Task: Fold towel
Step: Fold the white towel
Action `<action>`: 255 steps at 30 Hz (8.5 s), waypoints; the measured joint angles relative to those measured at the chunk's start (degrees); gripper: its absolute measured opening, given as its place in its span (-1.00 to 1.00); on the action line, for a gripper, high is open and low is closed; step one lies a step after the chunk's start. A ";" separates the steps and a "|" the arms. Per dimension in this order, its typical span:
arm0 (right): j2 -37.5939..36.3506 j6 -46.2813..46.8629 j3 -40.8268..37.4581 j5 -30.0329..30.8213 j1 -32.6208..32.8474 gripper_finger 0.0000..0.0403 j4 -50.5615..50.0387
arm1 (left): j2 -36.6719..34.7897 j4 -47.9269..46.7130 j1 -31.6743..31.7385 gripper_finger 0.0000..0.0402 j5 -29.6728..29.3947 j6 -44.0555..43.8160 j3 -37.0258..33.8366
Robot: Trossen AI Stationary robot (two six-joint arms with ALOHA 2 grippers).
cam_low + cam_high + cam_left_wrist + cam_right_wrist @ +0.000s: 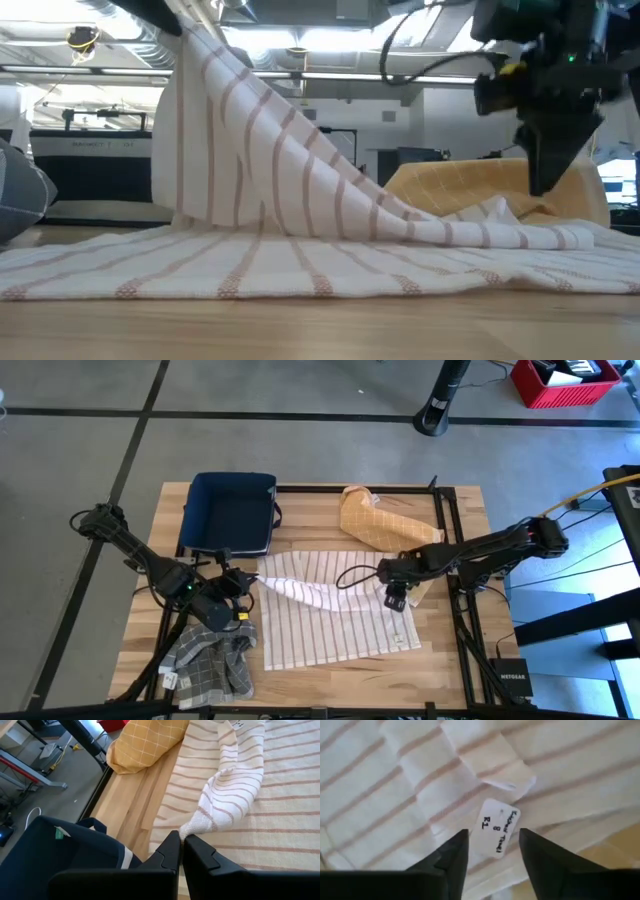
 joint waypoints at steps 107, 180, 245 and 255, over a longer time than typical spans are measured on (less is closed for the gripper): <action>-23.32 -56.87 20.44 52.57 0.92 -0.97 -1.59 | -6.69 -4.93 3.17 -0.97 -11.12 20.10 14.16; -24.52 -10.39 13.73 59.36 16.28 -0.96 -21.66 | 1.90 -19.06 -0.09 -0.97 -14.31 -0.14 7.48; -2.47 20.82 -6.75 -5.97 36.96 -0.94 3.67 | 24.94 19.52 -7.13 -0.97 34.79 -8.99 0.85; -1.72 20.63 -6.75 -8.29 36.98 -0.93 3.83 | 24.92 26.86 -7.07 -0.97 42.40 -10.51 0.87</action>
